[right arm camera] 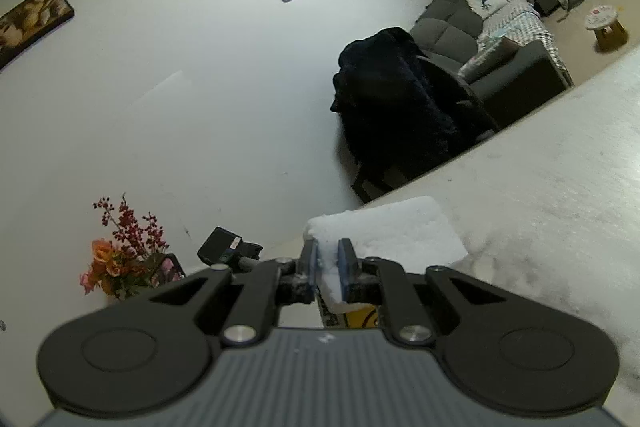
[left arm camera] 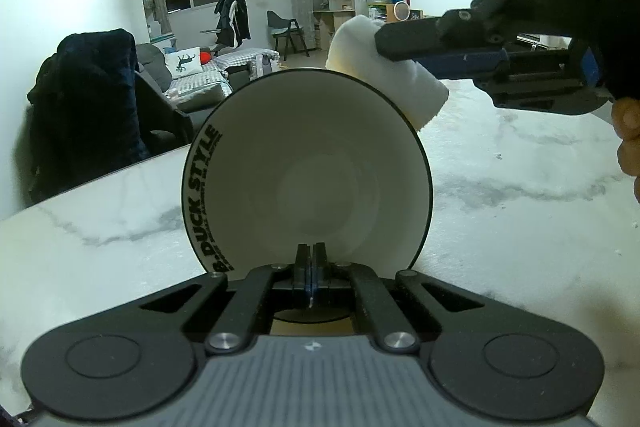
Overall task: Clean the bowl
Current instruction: 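Rub the white sponge along the bowl's rim with the right tool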
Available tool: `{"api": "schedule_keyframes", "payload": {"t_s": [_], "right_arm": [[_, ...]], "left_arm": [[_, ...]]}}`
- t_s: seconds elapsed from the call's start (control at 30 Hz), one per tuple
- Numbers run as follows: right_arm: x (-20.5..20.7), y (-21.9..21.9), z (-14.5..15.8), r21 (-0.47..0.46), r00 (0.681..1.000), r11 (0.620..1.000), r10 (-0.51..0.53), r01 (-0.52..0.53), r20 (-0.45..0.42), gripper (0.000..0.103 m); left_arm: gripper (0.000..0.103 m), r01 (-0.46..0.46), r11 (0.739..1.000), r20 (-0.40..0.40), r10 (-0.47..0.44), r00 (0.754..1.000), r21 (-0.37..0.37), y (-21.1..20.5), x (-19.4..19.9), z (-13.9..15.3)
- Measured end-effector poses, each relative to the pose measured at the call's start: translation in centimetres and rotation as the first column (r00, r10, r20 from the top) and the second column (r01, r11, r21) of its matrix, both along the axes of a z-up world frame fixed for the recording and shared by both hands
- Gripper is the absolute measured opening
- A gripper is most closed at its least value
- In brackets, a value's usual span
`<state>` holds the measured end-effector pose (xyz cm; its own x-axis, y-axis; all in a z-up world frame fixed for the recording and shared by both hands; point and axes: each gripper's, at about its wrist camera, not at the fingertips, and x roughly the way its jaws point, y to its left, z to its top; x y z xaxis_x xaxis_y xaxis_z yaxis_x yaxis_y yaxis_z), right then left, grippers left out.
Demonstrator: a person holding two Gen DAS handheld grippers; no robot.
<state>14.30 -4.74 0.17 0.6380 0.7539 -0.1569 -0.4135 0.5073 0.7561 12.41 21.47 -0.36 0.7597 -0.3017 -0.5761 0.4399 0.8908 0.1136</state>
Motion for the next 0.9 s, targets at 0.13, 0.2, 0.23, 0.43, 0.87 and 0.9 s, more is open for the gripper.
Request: {"api": "schedule_keyframes", "payload": {"t_s": [0.13,0.2,0.23,0.43,0.87,0.9], "right_arm": [[0.4,-0.4,-1.1,0.008,0.999,1.000,-0.018,0.018,-0.031,0.012],[0.6,-0.7,-1.7,0.006,0.998,1.000,-0.028,0.028,-0.056,0.012],[0.6,-0.8,-1.9,0.012,0.997,1.000,-0.027,0.028,-0.066,0.012],[0.5,0.2,-0.9,0.013,0.999,1.000,0.003,-0.002,-0.049,0.013],[0.6,0.4,-1.5,0.015,0.999,1.000,0.000,0.001,-0.049,0.012],[0.6,0.4,-1.6,0.014,0.998,1.000,-0.002,0.003,-0.056,0.012]], "left_arm": [[0.000,-0.004,1.000,-0.002,0.004,1.000,-0.007,0.1,0.2,0.0],[0.000,-0.005,1.000,-0.004,0.005,1.000,-0.012,0.2,0.2,0.1],[0.000,-0.006,1.000,-0.005,0.006,1.000,-0.012,0.2,0.2,0.1],[0.000,-0.018,1.000,-0.001,0.018,1.000,0.004,0.4,0.4,0.2],[0.000,-0.030,1.000,-0.002,0.030,1.000,-0.002,0.6,-0.1,0.2],[0.000,-0.031,1.000,-0.001,0.031,1.000,-0.002,0.6,-0.1,0.1]]}}
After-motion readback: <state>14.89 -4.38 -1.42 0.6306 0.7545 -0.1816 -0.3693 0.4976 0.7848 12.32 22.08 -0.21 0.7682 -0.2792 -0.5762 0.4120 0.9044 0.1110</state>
